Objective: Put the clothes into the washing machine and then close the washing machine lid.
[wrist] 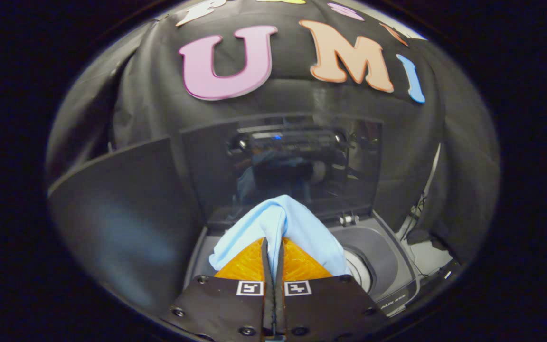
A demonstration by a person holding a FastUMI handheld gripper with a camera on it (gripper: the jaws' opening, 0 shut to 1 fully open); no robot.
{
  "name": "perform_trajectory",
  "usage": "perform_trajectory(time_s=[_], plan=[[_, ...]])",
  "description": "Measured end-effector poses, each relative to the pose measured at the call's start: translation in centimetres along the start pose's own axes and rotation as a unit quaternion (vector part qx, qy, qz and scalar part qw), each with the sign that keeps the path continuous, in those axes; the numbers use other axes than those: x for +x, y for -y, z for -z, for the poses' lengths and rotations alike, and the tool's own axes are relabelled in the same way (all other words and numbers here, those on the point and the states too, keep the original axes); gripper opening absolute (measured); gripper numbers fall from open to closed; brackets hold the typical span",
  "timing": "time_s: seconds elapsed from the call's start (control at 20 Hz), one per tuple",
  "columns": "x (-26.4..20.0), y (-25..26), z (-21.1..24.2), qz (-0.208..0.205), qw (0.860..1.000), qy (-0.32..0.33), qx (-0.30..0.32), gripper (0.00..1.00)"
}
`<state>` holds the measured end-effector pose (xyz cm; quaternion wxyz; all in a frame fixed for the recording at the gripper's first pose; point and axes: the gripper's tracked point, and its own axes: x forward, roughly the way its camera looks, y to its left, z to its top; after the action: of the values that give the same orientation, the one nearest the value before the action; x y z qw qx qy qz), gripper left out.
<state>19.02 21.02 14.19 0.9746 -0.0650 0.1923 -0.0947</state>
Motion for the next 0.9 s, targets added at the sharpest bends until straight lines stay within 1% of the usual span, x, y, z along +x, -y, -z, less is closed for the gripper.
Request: perform_trajectory(time_s=[0.1, 0.15, 0.2, 0.25, 0.3, 0.35, 0.4, 0.45, 0.5, 0.55, 0.6, 0.65, 0.75, 0.8, 0.9], plan=[[-0.2, -0.1, 0.7, 0.027, 1.0, -0.01, 0.0, 0.02], [-0.6, -0.5, 0.8, 0.031, 0.999, -0.018, 0.01, 0.02], [-1.5, -1.0, -0.9, 0.03, 0.999, -0.017, 0.036, 0.02], [-1.3, -0.4, -1.6, 0.03, 0.998, 0.005, 0.054, 0.02], [-2.3, -0.5, -2.1, 0.02, 0.998, 0.005, 0.065, 0.02], [-1.8, -0.3, -1.7, 0.008, 0.997, 0.008, 0.075, 0.02], [-2.0, -0.4, -2.4, 0.009, 0.997, 0.024, 0.077, 0.02], [-1.9, -0.3, -3.0, 0.019, 0.997, 0.037, 0.067, 0.02], [-1.7, -0.3, -3.2, 0.03, 0.998, 0.045, 0.041, 0.02], [-2.0, 0.1, -2.9, 0.033, 0.998, 0.047, 0.012, 0.02], [-2.2, 0.1, -2.9, 0.027, 0.999, 0.045, -0.012, 0.02], [-2.2, 0.3, -3.0, 0.014, 0.999, 0.039, -0.017, 0.02], [-1.9, 0.5, -2.6, 0.009, 1.0, 0.018, 0.006, 0.02], [-1.4, 0.8, -2.2, 0.014, 1.0, 0.001, 0.022, 0.06], [-1.0, 0.9, -1.1, 0.028, 0.999, -0.035, 0.029, 0.06]])
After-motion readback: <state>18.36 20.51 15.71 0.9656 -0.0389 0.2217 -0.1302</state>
